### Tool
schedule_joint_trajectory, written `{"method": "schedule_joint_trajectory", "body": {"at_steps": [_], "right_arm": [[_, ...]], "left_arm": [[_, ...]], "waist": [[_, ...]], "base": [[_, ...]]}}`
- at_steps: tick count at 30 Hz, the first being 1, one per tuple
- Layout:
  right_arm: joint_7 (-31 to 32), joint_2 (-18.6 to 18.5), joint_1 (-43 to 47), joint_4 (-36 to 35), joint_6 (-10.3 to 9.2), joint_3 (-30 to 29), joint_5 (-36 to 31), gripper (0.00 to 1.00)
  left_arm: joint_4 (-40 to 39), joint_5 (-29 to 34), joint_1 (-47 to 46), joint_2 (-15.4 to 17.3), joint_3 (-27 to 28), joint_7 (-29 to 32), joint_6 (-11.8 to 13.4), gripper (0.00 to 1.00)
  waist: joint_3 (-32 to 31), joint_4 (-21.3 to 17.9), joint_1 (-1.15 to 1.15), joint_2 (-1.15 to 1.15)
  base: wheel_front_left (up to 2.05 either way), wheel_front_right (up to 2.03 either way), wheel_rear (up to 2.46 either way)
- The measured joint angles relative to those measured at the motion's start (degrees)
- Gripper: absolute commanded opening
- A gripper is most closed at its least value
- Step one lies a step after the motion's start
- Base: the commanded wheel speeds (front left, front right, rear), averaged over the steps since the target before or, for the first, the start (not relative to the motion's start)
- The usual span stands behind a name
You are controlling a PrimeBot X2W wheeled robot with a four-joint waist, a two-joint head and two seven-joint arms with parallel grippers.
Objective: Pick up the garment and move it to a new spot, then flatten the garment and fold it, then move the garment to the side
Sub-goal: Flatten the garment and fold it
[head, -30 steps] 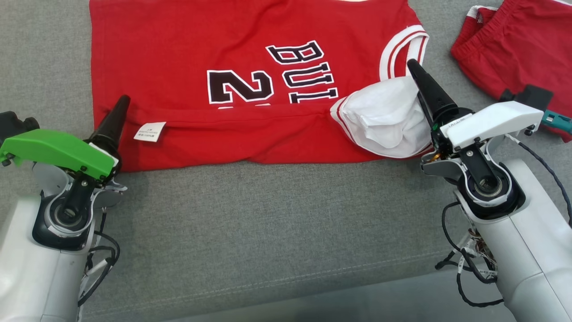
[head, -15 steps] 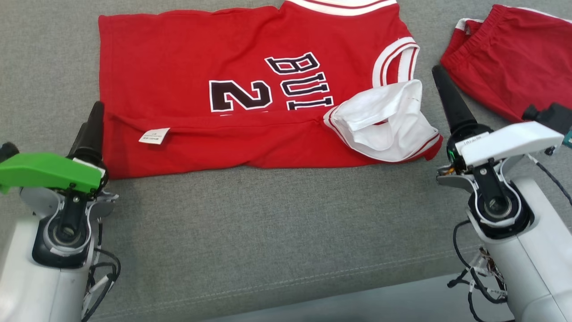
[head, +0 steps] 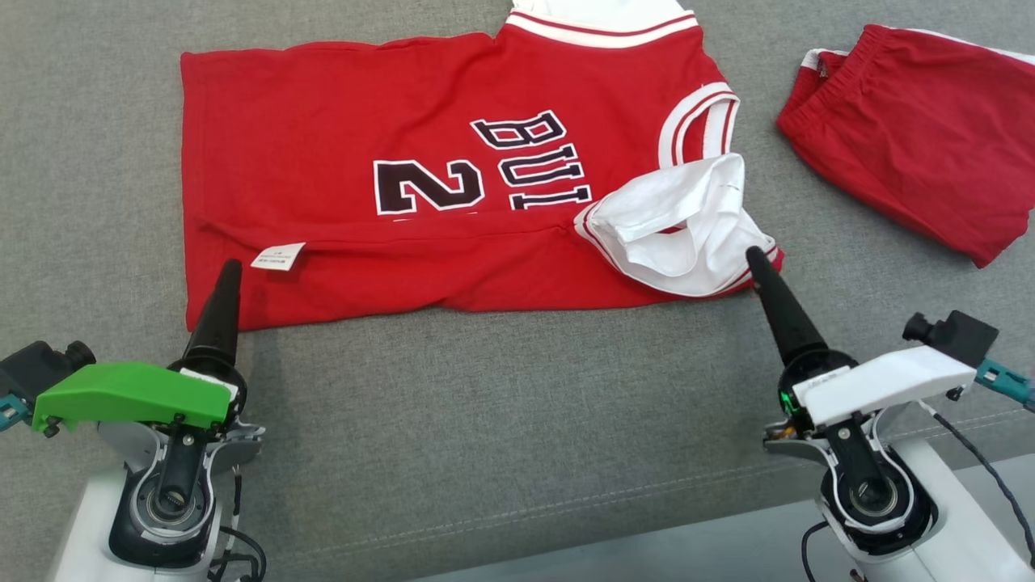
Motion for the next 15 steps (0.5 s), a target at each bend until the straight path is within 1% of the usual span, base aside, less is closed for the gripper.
{"method": "schedule_joint_trajectory", "body": {"at_steps": [3,9,11,15], "right_arm": [[0.44,0.12,0.72,-0.85,0.01,1.65,-0.63,1.00],[0.49,0.40,0.70,-1.18,0.00,2.61,-1.25,1.00],[0.49,0.35,0.70,-1.18,0.00,2.71,-1.74,1.00],[0.67,1.00,0.70,-1.63,0.00,4.04,-1.77,1.00]], "left_arm": [[-1.57,0.00,0.28,-0.20,-0.18,0.00,0.00,1.00],[-4.37,0.08,0.93,-0.15,-0.87,0.02,0.00,1.00],[-4.81,0.19,0.93,-0.23,-1.79,0.10,0.00,1.00],[-5.92,0.20,1.10,-0.22,-1.76,0.09,0.01,1.00]], "waist": [[0.17,0.12,0.00,0.00],[0.72,0.38,0.00,0.00],[0.80,0.74,0.00,0.00],[0.90,1.61,0.00,0.00]], "base": [[0.00,0.00,0.00],[0.00,0.00,0.00],[0.00,0.00,0.00],[0.00,0.00,0.00]]}}
